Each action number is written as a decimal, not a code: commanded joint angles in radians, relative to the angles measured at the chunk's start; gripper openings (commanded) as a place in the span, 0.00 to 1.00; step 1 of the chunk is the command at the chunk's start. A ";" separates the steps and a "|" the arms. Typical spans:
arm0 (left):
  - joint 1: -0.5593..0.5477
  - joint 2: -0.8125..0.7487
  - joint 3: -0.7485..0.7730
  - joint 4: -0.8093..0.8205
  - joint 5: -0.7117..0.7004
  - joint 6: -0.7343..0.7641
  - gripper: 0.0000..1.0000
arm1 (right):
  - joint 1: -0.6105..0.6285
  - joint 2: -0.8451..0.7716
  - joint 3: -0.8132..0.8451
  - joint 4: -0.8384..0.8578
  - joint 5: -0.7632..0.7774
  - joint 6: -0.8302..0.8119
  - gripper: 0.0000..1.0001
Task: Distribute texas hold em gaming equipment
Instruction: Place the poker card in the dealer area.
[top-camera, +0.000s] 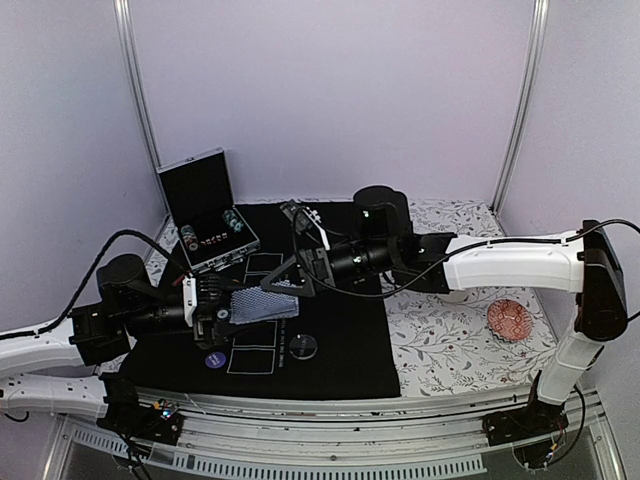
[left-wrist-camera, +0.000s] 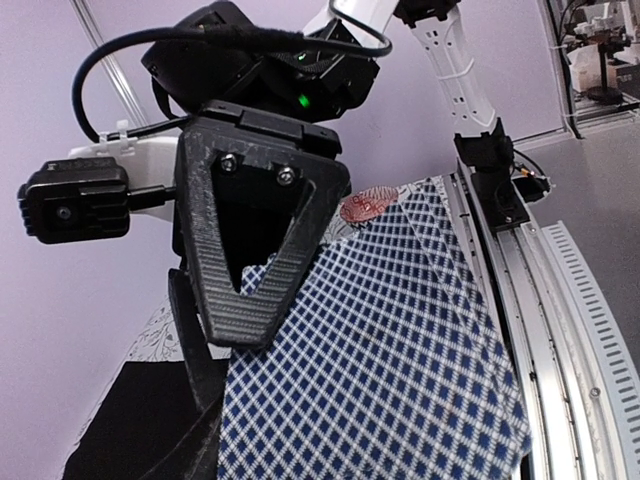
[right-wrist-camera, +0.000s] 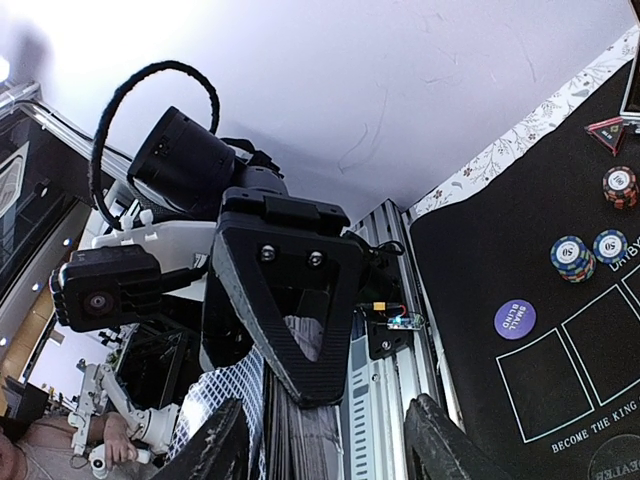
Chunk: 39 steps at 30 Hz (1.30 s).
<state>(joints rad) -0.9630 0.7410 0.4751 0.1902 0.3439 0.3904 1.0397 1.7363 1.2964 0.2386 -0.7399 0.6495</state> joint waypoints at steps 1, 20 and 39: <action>0.004 -0.002 -0.006 0.047 -0.002 -0.020 0.45 | 0.003 0.037 0.035 -0.007 -0.022 -0.003 0.53; 0.010 0.012 -0.009 0.058 -0.021 -0.033 0.46 | -0.001 0.053 0.040 -0.010 -0.060 -0.011 0.05; 0.010 0.413 0.120 0.209 0.007 -0.039 0.69 | -0.138 -0.022 -0.135 -0.027 -0.094 -0.154 0.02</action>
<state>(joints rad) -0.9520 1.0843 0.5522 0.2733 0.3210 0.3443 0.9215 1.7531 1.2095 0.1852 -0.8249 0.5648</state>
